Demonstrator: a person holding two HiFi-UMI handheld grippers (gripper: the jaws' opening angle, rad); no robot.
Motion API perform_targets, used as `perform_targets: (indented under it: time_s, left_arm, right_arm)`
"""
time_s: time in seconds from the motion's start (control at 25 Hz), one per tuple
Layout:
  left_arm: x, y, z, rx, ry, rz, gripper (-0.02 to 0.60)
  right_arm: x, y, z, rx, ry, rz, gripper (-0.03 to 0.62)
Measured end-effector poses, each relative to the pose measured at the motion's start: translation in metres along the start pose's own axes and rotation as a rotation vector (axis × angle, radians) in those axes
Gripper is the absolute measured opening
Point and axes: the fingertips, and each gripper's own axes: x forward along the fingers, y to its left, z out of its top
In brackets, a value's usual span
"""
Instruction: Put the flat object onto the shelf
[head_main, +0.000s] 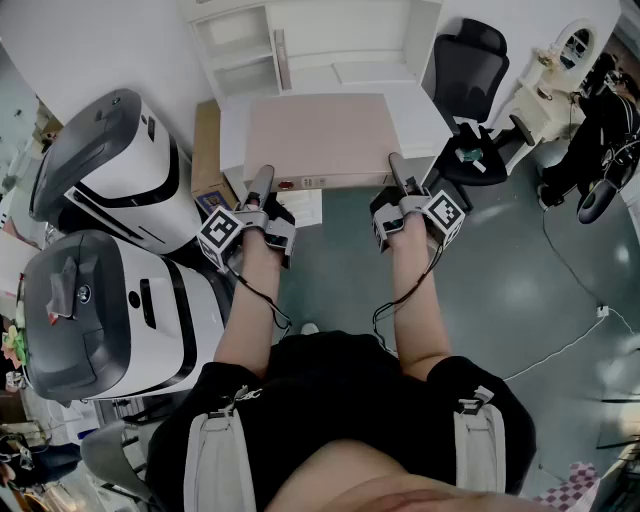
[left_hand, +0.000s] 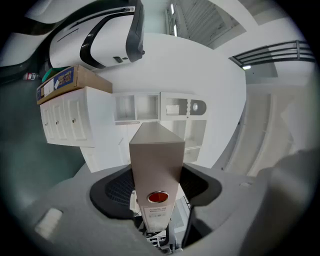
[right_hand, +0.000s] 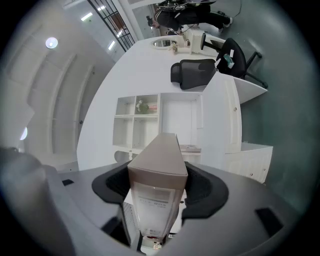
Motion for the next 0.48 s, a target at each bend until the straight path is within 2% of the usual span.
perform_targets:
  time_s: [0.48]
  left_arm:
    - [-0.002,0.002,0.013,-0.005,0.019,-0.001,0.284]
  right_arm:
    - [0.007,-0.001,-0.011,-0.003,-0.025,-0.003,0.296]
